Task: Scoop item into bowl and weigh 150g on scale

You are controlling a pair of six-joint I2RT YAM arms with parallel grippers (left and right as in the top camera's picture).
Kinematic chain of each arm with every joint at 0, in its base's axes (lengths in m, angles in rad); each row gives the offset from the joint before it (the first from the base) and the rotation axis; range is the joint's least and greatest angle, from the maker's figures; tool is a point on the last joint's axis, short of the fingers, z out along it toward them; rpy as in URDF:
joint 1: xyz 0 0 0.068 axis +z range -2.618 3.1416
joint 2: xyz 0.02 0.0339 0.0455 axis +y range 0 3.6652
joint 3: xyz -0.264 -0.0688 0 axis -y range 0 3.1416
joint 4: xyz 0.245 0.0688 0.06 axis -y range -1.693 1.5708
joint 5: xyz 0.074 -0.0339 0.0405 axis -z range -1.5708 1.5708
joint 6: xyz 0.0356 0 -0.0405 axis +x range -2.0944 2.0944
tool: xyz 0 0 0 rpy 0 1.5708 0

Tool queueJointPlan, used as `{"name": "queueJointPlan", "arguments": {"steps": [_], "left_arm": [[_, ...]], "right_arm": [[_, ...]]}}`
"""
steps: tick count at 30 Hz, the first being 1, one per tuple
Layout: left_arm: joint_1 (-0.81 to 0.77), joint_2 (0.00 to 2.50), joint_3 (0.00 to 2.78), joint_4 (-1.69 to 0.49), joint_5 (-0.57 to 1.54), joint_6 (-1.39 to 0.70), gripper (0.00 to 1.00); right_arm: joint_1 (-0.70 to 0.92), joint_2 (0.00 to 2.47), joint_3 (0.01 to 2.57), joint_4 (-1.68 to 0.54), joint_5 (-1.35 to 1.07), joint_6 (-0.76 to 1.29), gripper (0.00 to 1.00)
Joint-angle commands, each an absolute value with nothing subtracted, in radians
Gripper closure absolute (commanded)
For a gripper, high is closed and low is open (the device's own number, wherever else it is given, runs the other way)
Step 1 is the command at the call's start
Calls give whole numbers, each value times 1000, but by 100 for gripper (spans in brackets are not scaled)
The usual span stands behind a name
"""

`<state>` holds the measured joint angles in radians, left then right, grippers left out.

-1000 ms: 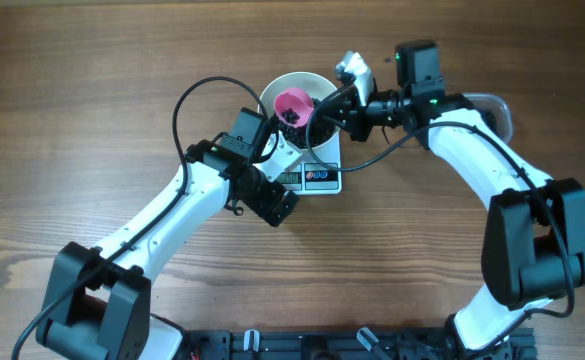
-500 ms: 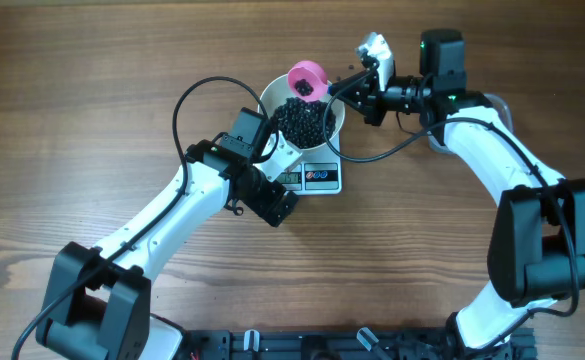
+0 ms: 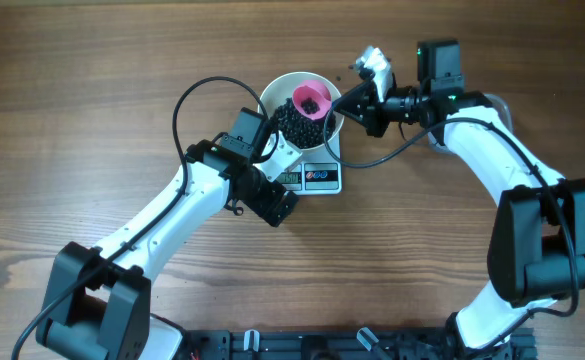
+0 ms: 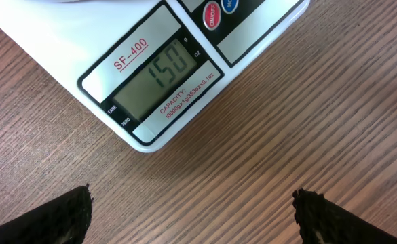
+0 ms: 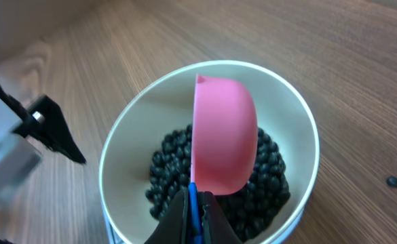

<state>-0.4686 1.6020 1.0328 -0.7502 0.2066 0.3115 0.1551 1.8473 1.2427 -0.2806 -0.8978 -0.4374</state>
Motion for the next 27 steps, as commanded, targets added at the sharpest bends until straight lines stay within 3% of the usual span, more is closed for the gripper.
{"name": "queueJointPlan", "arguments": {"steps": [1,14,27], "left_arm": [[-469,1591,1026,-748,215,309,0],[-469,1591,1026,-748,216,309,0],[-469,1591,1026,-748,215,309,1]], "right_arm": [[184,1867,1256,-286,-807,-545,96],[242,1908,1256,-300,-646,-707,96],[234,1913,1256,-301,-944,-474,96]]}}
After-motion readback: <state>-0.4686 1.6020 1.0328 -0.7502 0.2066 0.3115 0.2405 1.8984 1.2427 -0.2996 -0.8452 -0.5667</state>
